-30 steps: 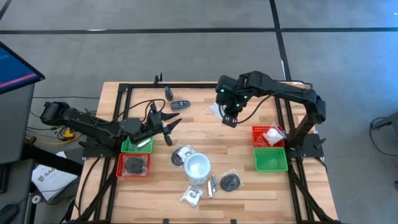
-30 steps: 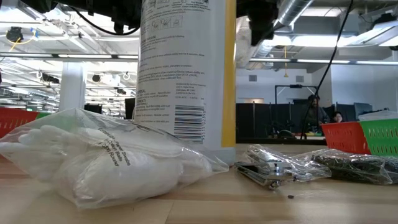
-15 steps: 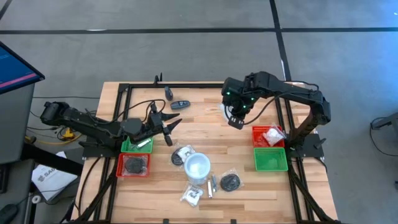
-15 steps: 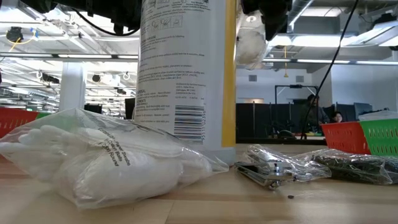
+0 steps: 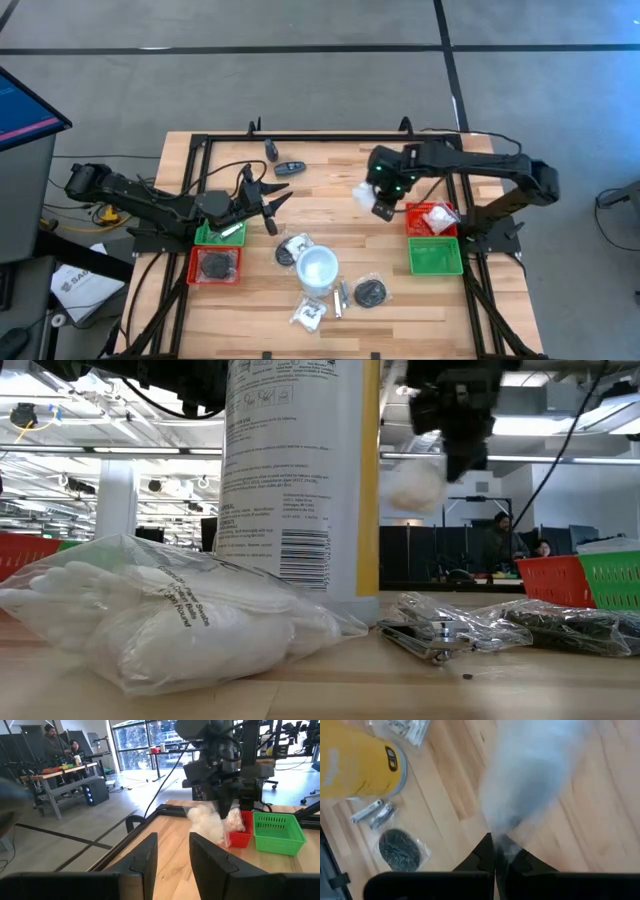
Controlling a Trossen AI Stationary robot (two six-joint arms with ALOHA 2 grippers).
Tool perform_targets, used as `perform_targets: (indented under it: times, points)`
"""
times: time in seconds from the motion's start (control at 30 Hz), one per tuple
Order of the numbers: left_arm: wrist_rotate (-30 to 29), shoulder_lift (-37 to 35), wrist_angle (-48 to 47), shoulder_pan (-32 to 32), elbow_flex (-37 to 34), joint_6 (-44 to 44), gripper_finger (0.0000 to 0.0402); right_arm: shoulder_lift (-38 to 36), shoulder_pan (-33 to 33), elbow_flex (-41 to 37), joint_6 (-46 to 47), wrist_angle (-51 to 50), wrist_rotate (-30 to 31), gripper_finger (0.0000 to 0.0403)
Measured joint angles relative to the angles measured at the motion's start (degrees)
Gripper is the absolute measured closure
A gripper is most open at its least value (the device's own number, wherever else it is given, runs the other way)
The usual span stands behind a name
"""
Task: Pick & Place Travel size toiletries
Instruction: Put the white vanity pack into the right red bin
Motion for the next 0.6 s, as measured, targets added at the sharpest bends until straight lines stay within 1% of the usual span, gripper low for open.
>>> perform_targets:
  times: [0.1,0.2,0.4,0.6]
  points:
    - [0.0,0.0,0.0,0.0,0.0,0.0,0.0297,-4.6,-0.5,-5.5,1.6,1.4,-0.8,0.0403]
    - [0.0,0.0,0.0,0.0,0.0,0.0,0.0297,-9.4,-1.0,-9.1,4.9,1.3,-1.0,0.0403]
    - [0.0,0.0,0.1,0.0,0.0,0.0,0.0297,-18.0,-1.0,-13.7,9.3,-1.7,-1.0,0.0403]
    - [0.0,0.0,0.1,0.0,0.0,0.0,0.0297,-23.1,-0.7,-18.5,14.5,-5.2,-1.0,0.0403]
